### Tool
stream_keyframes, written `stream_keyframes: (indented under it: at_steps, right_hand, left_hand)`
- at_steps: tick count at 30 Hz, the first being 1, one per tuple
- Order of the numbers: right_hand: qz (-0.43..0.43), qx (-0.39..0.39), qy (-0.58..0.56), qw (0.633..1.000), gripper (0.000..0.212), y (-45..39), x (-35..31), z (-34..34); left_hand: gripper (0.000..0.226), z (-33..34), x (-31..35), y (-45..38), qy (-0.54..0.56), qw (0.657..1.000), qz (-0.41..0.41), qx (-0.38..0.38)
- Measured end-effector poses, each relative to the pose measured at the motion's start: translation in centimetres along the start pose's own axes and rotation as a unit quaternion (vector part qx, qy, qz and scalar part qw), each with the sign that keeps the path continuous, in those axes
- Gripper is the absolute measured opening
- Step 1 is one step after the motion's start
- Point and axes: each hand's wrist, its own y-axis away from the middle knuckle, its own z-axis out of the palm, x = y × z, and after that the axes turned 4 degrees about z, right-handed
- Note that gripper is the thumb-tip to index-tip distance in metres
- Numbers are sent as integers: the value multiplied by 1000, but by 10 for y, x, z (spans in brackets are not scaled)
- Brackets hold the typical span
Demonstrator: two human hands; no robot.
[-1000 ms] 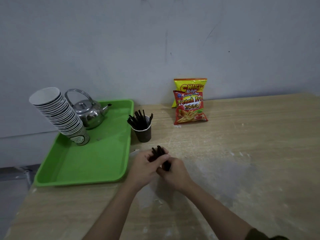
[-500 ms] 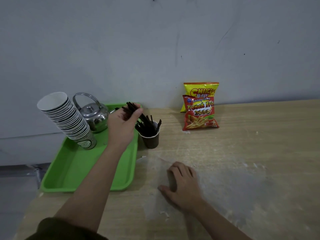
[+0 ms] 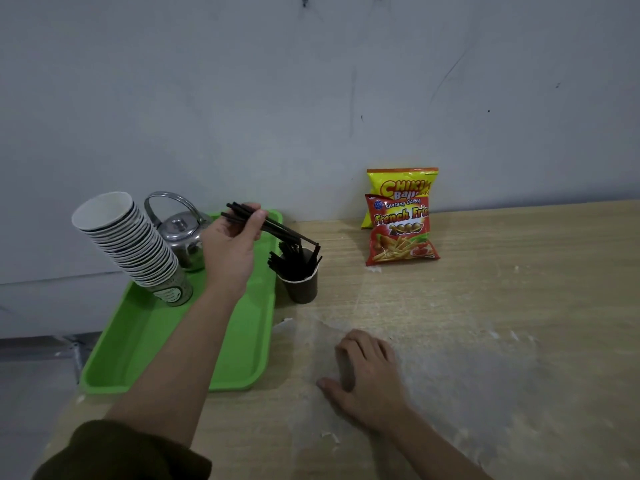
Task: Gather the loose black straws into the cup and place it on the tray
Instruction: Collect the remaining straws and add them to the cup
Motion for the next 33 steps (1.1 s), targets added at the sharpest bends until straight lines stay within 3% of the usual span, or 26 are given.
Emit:
stream_keyframes:
  at_steps: [6, 13, 19, 26, 29, 33]
  right_hand:
    - [2, -3, -4, 1000, 59, 1, -1, -1]
    - [4, -4, 0, 1000, 57, 0, -3, -2]
    - [4, -1, -2, 1000, 56, 1, -2, -3]
    - [2, -5, -3, 1000, 57, 0, -3, -3]
    - [4, -5, -3, 1000, 57, 0, -4, -4]
    - [9, -8, -9, 1000, 55, 0, -3, -2]
  left_hand:
    - [14, 2, -7, -3, -119, 992, 35, -27]
    - [17, 14, -11, 4, -239, 958, 55, -150]
    - [38, 11, -19, 8, -245, 947, 24, -207]
    - [54, 5, -21, 6, -269, 939, 49, -207]
    - [46, 6, -18, 7, -269, 939, 79, -200]
    - [18, 5, -17, 6, -248, 950, 97, -163]
